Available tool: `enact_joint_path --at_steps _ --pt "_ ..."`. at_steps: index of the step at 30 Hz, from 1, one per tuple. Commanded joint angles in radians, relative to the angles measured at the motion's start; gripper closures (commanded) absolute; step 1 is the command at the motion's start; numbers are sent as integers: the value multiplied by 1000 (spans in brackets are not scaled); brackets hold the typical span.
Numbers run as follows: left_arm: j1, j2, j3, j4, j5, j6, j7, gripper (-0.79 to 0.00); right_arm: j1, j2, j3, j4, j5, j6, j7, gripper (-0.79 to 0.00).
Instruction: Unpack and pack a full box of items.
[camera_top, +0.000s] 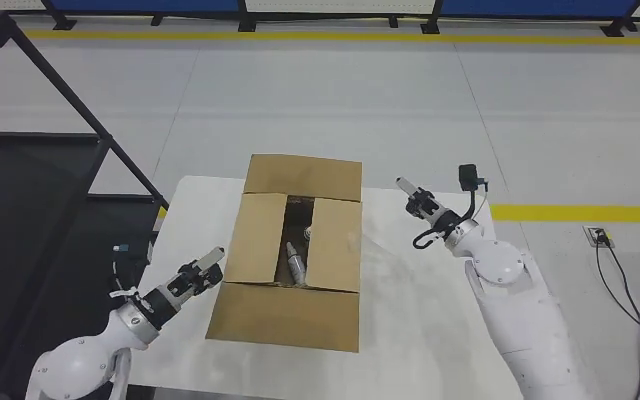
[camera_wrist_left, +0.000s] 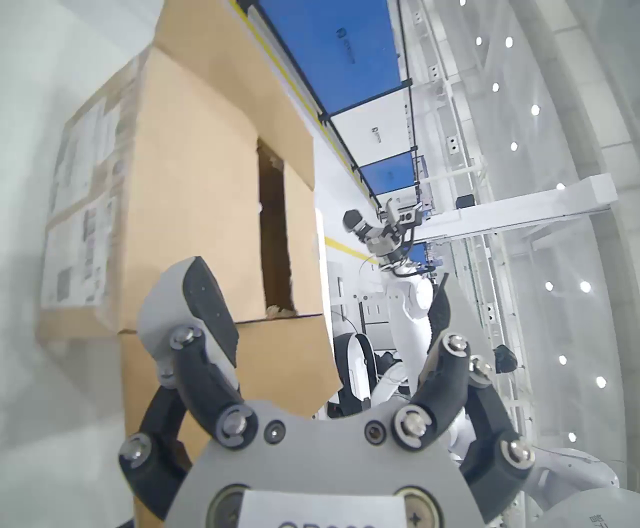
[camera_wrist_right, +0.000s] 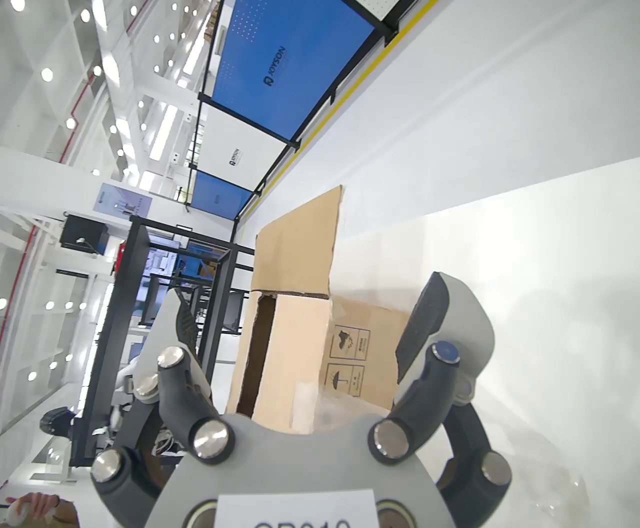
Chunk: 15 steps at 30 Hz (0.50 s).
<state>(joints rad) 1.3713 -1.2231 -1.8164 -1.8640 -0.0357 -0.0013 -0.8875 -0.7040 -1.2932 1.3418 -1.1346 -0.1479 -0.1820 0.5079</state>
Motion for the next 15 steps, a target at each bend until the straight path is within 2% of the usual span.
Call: enact_joint_path --at_steps 1,8,11,15 --pt "18 8 -37 40 -55 17 -84 -785 53 -9 -22 87 39 -47 -2 -785" --pt "80 35 -107 124 -99 25 -294 -785 195 -40 -101 290 75 -126 -6 -785" --pt "94 43 -107 137 -85 26 -330 -785 232 -49 -123 338 75 -139 -11 -785" --pt "79 48 -62 154 -91 30 -334 -785 266 -59 -144 387 79 -154 -12 -785"
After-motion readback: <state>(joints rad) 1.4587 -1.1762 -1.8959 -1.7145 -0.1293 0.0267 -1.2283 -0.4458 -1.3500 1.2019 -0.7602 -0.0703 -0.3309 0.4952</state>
